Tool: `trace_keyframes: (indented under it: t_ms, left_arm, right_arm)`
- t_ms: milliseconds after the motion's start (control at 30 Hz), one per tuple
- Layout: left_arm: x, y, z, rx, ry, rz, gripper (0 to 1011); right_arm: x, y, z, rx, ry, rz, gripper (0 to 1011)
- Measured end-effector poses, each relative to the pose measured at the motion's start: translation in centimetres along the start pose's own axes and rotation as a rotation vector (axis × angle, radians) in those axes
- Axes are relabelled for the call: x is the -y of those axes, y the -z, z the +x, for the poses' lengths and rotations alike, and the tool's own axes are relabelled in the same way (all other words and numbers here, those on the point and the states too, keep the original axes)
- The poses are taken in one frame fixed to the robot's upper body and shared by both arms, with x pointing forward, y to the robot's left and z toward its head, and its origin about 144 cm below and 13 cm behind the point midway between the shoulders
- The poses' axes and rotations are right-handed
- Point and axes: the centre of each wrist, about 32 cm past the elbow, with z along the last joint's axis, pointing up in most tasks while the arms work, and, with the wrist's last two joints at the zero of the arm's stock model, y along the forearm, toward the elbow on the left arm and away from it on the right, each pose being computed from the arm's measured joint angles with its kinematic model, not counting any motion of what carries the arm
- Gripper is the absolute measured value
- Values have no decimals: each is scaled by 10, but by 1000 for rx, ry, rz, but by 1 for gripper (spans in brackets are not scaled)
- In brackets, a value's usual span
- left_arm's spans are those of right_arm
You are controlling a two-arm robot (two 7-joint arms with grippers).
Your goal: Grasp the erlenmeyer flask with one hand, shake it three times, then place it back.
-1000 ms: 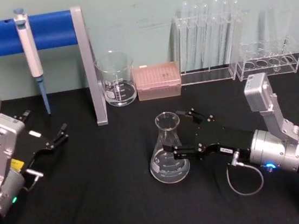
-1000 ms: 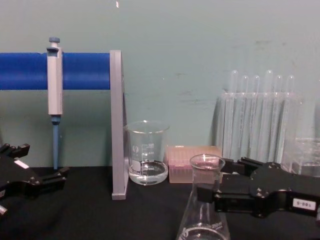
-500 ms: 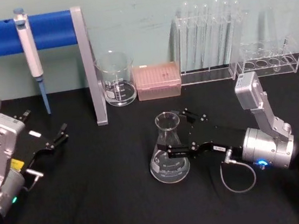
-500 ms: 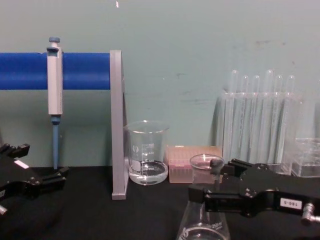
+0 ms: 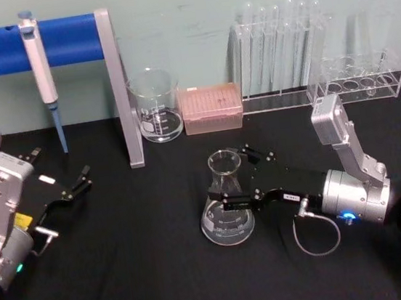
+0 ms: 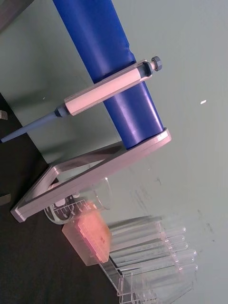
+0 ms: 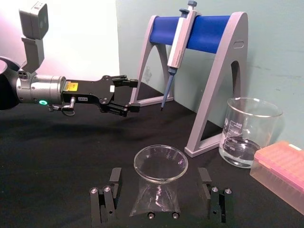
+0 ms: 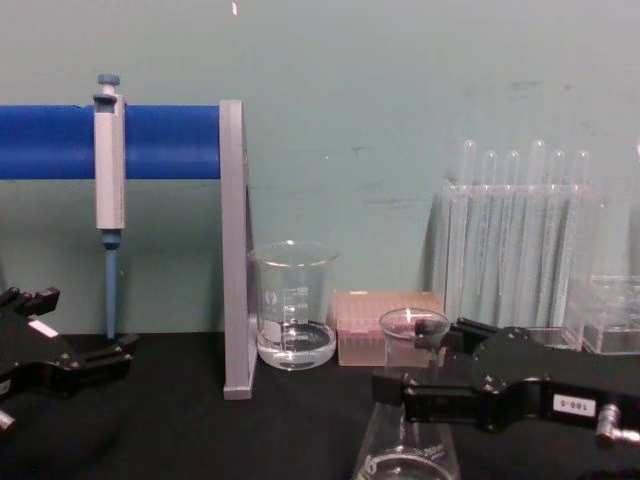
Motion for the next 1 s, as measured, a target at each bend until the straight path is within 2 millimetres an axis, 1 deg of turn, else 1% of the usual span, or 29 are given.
trace_keyframes:
  t_ms: [1000]
  left_arm:
    - [0, 0, 0, 0, 0, 0, 1001]
  right_arm:
    - [0, 0, 0, -1, 3, -1, 1000]
